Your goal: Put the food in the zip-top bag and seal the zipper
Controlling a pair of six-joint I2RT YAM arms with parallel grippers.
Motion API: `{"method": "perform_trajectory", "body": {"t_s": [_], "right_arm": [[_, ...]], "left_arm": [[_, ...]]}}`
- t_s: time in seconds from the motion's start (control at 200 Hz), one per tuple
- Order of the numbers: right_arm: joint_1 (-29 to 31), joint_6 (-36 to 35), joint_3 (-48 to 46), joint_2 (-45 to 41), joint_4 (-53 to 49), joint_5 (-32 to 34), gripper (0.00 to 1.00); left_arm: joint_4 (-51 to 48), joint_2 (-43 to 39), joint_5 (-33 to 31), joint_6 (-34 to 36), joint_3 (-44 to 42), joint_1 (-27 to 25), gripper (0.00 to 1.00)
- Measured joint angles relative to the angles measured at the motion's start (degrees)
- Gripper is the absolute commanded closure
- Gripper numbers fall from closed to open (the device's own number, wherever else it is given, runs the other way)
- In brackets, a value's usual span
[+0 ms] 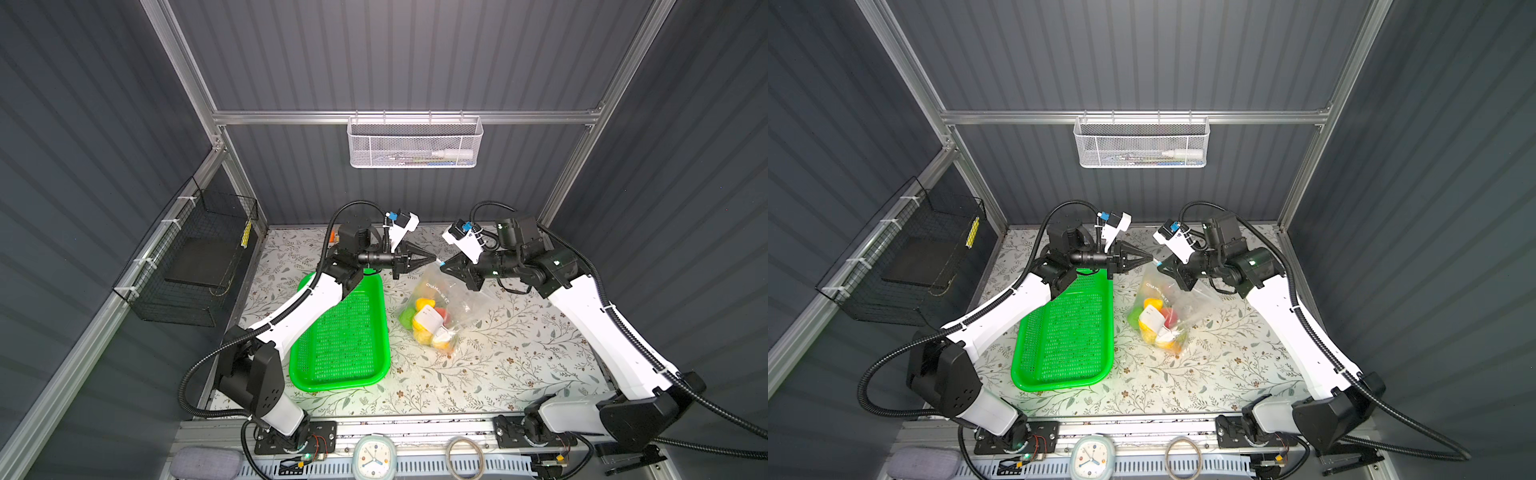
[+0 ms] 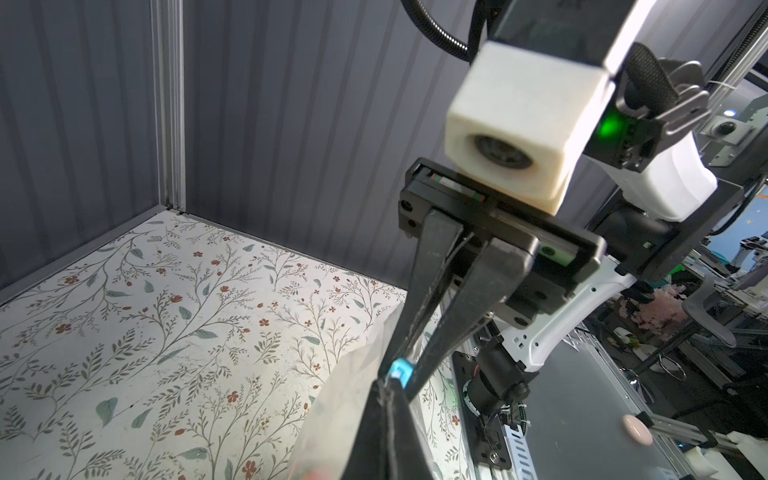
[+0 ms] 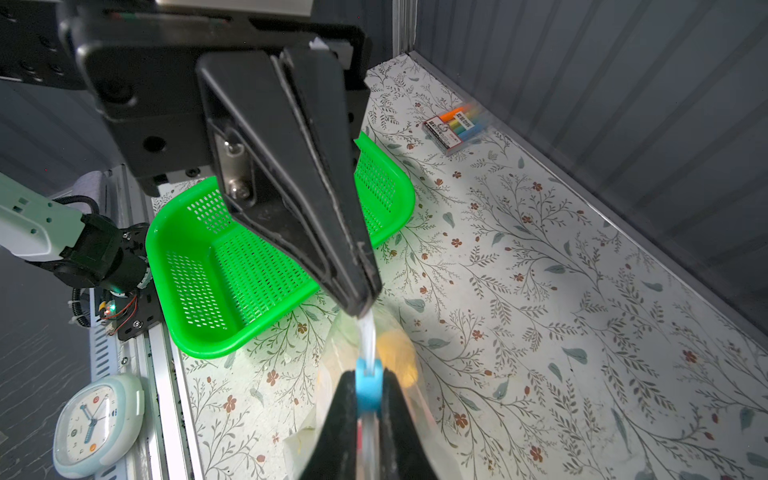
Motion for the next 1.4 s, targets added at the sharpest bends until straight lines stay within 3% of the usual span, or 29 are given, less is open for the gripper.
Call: {"method": "perform_trajectory", "body": {"t_s": [0.23,0.475,0.79,1.086,1.256,1.401], "right_arm": [[0.00,-0.02,-0.59,-0.44,0.11,1.64,0.99],[-0.11,1.31,-4.94,-3.39,-3.54,3.72,0.99],[-0.11,3.80,-7.41,-5.79,-1.57,3.15,0.99],[0.02,8.09,-7.23,-5.01,4.96,1.18,0.98],[0.68,9.55,-6.43,-3.06,7.02,0.94,0.98],[1.03,9.97,-6.03,-2.23,7.34,0.98,0.98]], "left_arm": [[-1.05,-0.13,-1.88,-0.07,1.33,2.27,1.00],[0.39,0.02,-6.05,-0.26,5.75,8.63,1.00],[6.47,4.11,-1.40,-6.84,5.73,8.63,1.00],[9.64,2.99,0.22,-8.74,-0.02,4.55,0.47],[10.91,2.95,0.87,-9.25,-1.09,1.73,0.42],[12.57,2.95,1.90,-10.10,-1.09,0.24,0.48]]}}
